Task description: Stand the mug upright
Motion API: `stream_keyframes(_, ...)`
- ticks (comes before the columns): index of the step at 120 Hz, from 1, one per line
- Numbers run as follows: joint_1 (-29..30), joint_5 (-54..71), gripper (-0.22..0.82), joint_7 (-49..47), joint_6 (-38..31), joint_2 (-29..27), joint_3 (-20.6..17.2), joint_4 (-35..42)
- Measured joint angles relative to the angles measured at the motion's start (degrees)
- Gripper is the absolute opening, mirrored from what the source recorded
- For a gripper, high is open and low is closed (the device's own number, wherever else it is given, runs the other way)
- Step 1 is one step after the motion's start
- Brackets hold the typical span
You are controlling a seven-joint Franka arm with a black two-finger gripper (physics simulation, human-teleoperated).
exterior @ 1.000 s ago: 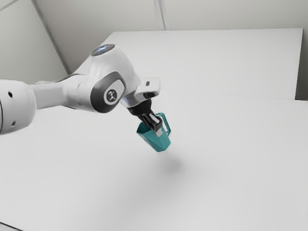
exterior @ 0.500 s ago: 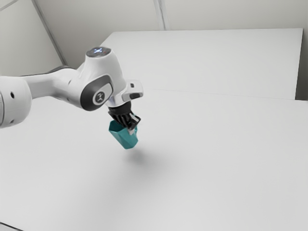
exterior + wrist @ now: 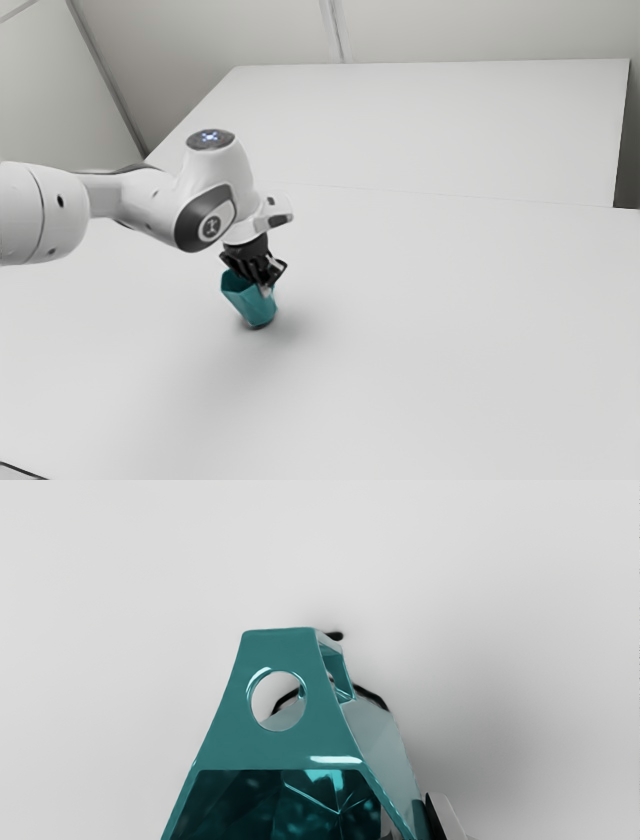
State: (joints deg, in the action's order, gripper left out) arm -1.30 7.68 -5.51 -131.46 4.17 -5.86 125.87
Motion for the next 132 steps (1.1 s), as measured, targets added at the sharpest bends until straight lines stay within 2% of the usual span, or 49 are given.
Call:
stream_keyframes(18, -0.1, 0.5, -0.16, -1.0, -0.7, 0.7, 0.2, 0.0)
stream_keyframes(41, 0.0, 0.6, 0.25, -1.2, 0.1, -1.0, 0.2, -0.1)
stream_keyframes(51, 0.0, 0.7, 0.37, -1.2, 1.1, -2.4, 0.2, -0.4)
stream_keyframes(63, 0.0, 0.7, 0.46, -1.3, 3.3, -4.4, 0.2, -1.8)
stream_keyframes(76, 0.4, 0.3, 0.52, -1.3, 8.1, -7.6, -0.3, -5.7)
stream_keyframes(83, 0.4, 0.0, 0.54, -1.4, 12.3, -8.3, -0.7, -10.5)
stream_keyframes(113, -0.5, -2.7, 0.58, -2.1, 28.3, -7.5, -2.2, -26.7)
stream_keyframes(132, 0.0, -4.6, 0.59, -2.9, 36.5, -7.4, -1.8, -33.1)
